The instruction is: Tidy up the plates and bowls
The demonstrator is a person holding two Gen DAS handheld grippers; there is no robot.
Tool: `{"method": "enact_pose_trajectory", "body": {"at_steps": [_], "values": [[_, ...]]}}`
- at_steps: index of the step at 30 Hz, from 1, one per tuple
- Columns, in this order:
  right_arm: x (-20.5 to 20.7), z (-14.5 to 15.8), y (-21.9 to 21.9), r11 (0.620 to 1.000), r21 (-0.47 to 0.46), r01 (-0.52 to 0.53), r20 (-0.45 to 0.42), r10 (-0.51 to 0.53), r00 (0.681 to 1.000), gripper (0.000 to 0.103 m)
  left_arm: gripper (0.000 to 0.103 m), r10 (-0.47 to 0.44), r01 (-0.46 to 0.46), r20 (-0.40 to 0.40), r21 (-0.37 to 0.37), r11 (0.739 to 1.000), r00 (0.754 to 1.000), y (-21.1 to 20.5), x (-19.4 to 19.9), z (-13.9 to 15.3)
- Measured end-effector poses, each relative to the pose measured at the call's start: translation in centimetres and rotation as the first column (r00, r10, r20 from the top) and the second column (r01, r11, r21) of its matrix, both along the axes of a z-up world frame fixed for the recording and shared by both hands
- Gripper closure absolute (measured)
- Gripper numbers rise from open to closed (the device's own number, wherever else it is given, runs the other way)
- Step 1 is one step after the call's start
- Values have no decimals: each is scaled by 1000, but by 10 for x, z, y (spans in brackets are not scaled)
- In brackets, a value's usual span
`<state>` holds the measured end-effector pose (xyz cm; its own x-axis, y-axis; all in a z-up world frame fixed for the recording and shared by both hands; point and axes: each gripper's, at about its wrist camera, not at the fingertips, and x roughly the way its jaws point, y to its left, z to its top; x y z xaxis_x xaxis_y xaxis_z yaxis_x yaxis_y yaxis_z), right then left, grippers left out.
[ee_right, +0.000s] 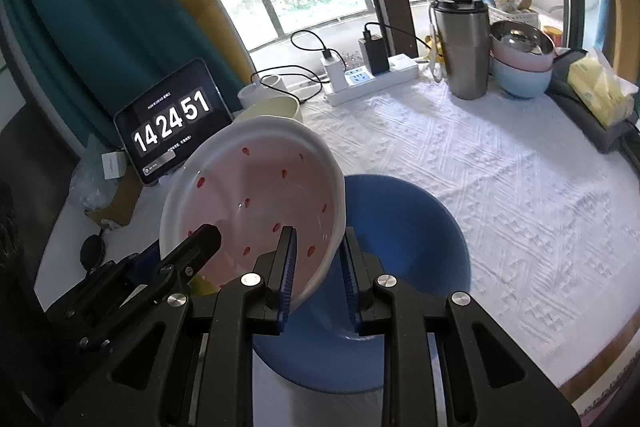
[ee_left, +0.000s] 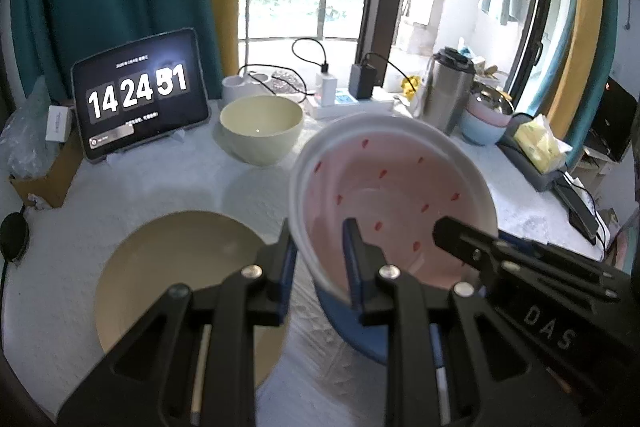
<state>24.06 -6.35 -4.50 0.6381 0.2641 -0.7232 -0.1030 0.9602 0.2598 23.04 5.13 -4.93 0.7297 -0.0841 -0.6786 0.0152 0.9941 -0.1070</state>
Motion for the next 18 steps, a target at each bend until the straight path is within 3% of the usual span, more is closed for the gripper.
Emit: {"method": "enact_pose_trajectory", "body": {"at_steps": [18], "values": [[-16,-25,-29,1000,12,28,-40,-27,999,79,80,-23,24,-54,23,999,998,-32,-9,-26]]}}
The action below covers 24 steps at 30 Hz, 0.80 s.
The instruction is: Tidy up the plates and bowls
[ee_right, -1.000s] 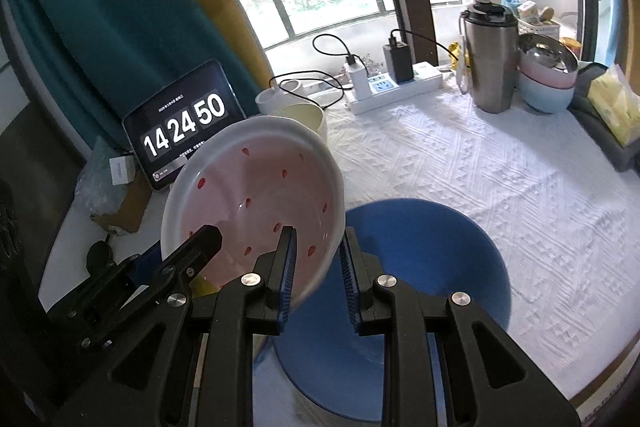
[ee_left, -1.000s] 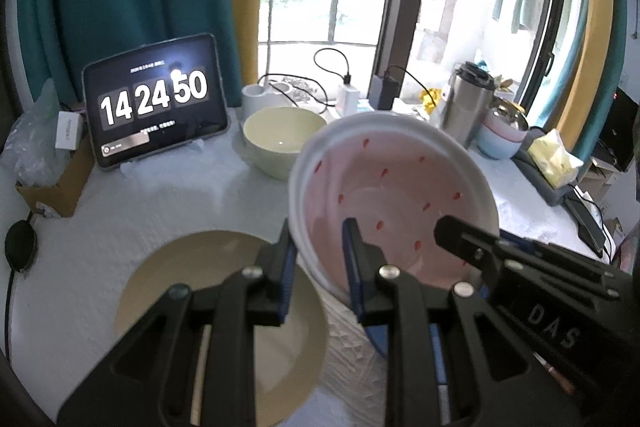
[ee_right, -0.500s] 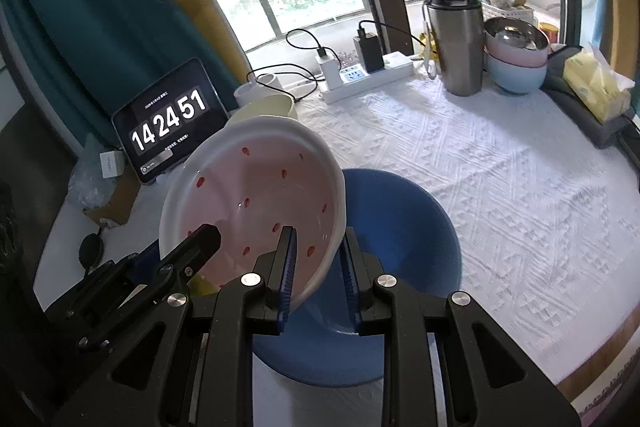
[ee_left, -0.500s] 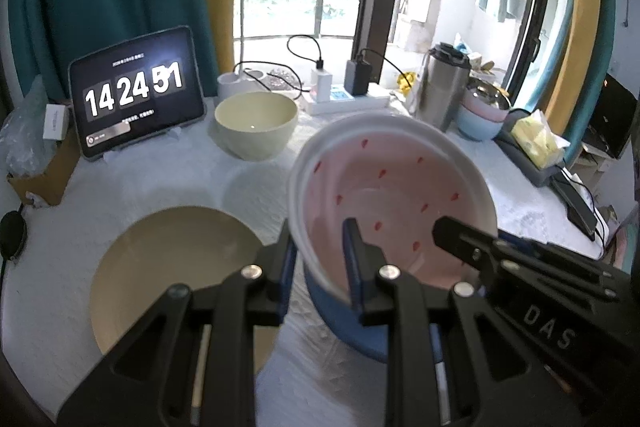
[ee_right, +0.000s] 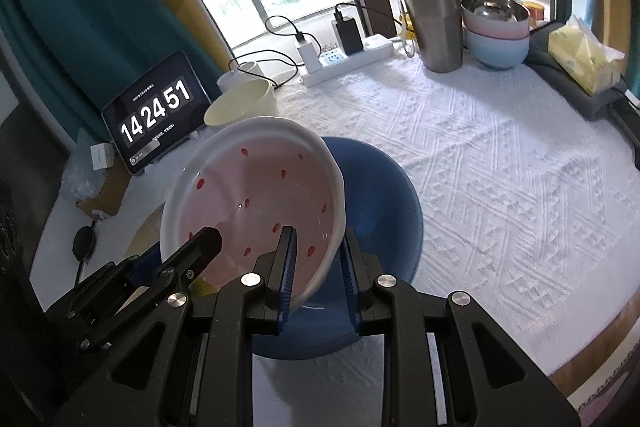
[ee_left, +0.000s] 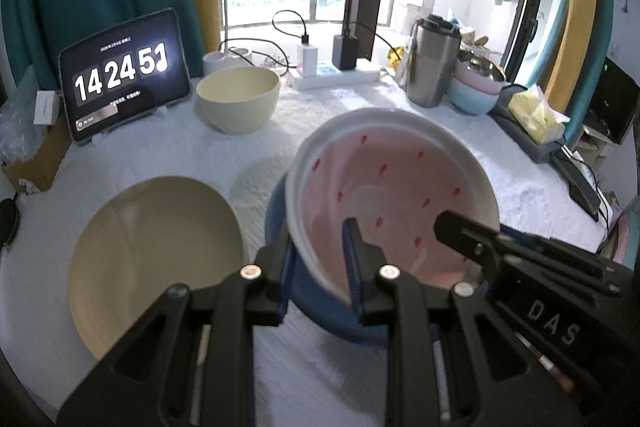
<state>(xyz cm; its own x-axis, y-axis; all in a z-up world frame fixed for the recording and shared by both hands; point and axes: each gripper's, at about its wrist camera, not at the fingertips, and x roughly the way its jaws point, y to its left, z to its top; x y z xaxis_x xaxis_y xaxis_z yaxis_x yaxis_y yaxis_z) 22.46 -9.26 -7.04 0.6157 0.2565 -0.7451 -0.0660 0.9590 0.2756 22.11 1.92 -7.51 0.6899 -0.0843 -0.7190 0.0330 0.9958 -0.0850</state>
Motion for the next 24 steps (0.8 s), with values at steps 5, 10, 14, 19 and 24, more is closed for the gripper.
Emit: {"method": "enact_pose_trajectory", "body": {"at_steps": [5,10,14,19,24], "values": [[1,-7,-7,1000,-1,-3,-11,3,1000,79,80,2,-2,-20,10,1000,1000,-7,1,-8],[3,-15,-12,1000,7,-6,-24,6,1000,79,80,1,0,-48,31,1000,999,-12,3,-17],[6,-20,-13,1000,3,-16,-42,17,999,79,79,3,-1,-58,39,999,998,-14,5,-21],[11,-23,-14,1000,0,-25,-60,25,998,79,77,9,-6,-64,42,999,998,-13,7,-23],[14,-23,-12,999,-18,-33,-53,32,998,79,76,13,-10,-70,44,999,997,-10,10,-22]]}}
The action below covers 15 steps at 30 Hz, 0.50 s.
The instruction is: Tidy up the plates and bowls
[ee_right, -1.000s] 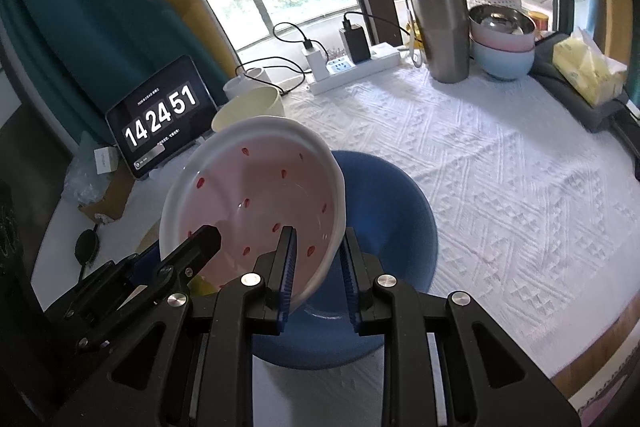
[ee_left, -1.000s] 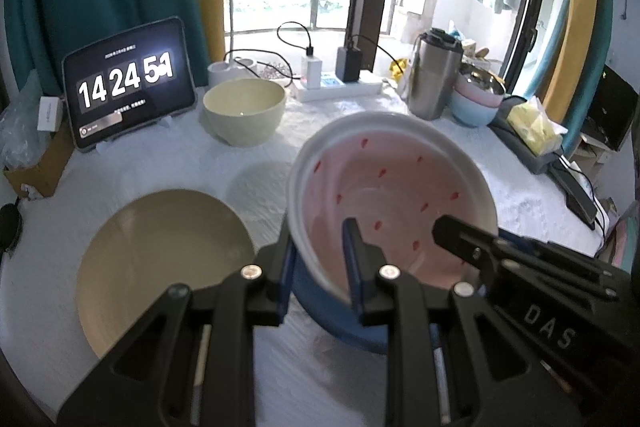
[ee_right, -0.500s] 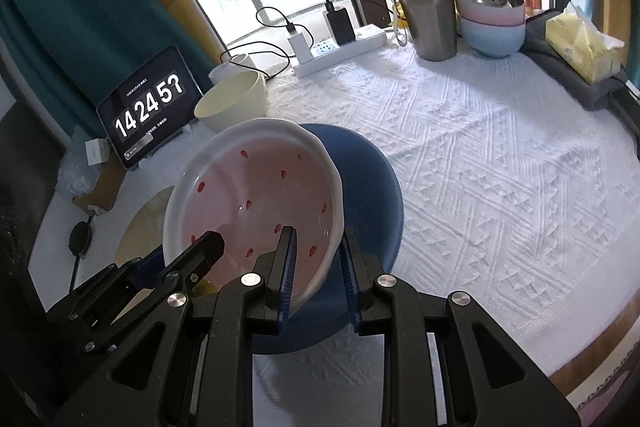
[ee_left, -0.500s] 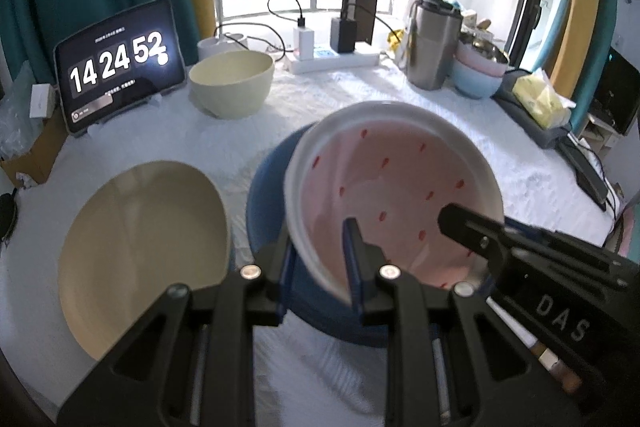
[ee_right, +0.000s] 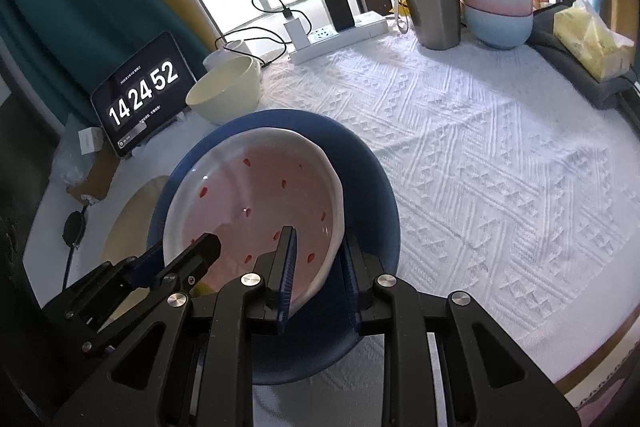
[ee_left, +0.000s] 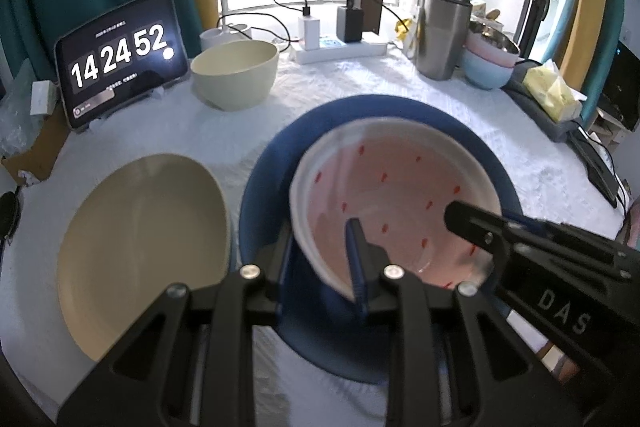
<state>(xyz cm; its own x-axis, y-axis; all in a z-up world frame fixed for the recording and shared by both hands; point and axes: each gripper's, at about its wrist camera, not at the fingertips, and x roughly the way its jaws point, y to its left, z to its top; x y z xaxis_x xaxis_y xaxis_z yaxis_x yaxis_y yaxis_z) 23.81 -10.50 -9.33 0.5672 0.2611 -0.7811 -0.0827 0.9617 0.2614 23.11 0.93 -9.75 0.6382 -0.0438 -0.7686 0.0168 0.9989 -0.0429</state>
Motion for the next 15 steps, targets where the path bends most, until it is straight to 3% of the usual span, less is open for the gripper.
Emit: {"method": "enact_pose_trajectory", "body": {"at_steps": [7,15], "values": [[4,0,1,1000,-16,-7,-2,7,1000,79,76,-6,6,-10,-7,1000,1000,0,0,1],[4,10,3,999,-4,-33,46,33,998,59,72,11,-10,28,-14,1000,1000,6,-2,11]]}}
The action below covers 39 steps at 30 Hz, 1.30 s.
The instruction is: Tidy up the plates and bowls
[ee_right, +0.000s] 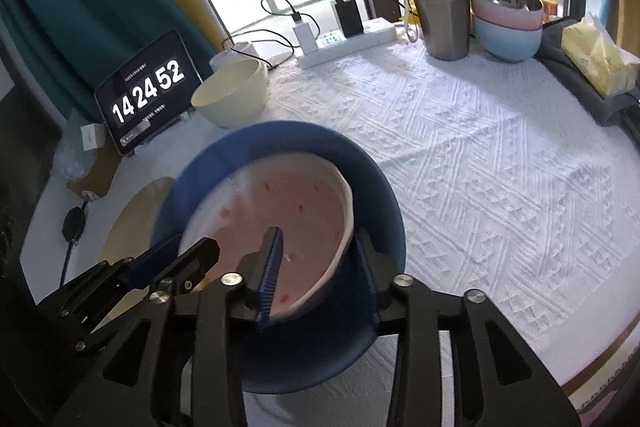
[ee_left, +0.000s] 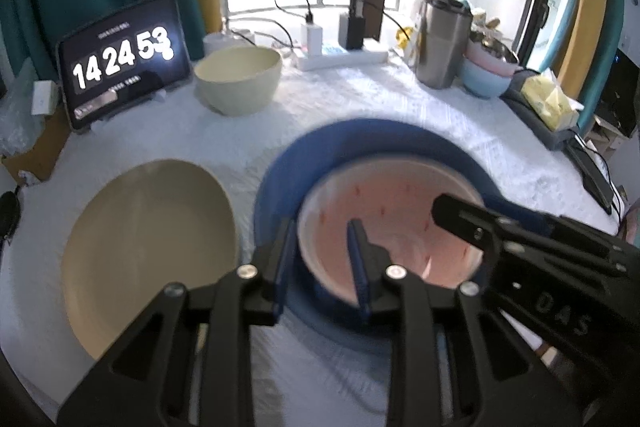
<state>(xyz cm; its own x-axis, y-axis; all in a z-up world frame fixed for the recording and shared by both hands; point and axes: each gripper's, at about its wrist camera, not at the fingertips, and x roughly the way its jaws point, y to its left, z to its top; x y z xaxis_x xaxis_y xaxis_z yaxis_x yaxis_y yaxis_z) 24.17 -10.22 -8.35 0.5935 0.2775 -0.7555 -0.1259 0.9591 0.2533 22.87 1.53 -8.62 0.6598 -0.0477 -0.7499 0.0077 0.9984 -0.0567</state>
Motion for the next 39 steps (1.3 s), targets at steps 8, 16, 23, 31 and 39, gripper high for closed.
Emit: {"method": "enact_pose_trajectory", "body": {"at_steps": [8,16,23,31,39], "values": [[4,11,0,999,-33,19,53,-17,998,44,63,25,-24,33,-19,1000,999,14,1,13],[7,19,5,998,-56,10,61,-6,998,44,59,32,-30,65,-29,999,997,24,3,23],[15,28,13,998,-67,-3,79,9,997,44,58,52,-49,91,-32,998,995,34,9,33],[24,37,24,996,-83,-20,101,29,994,43,58,71,-68,118,-32,997,990,47,17,43],[37,40,35,994,-99,-38,101,48,994,43,58,80,-77,130,-31,997,988,59,29,48]]}}
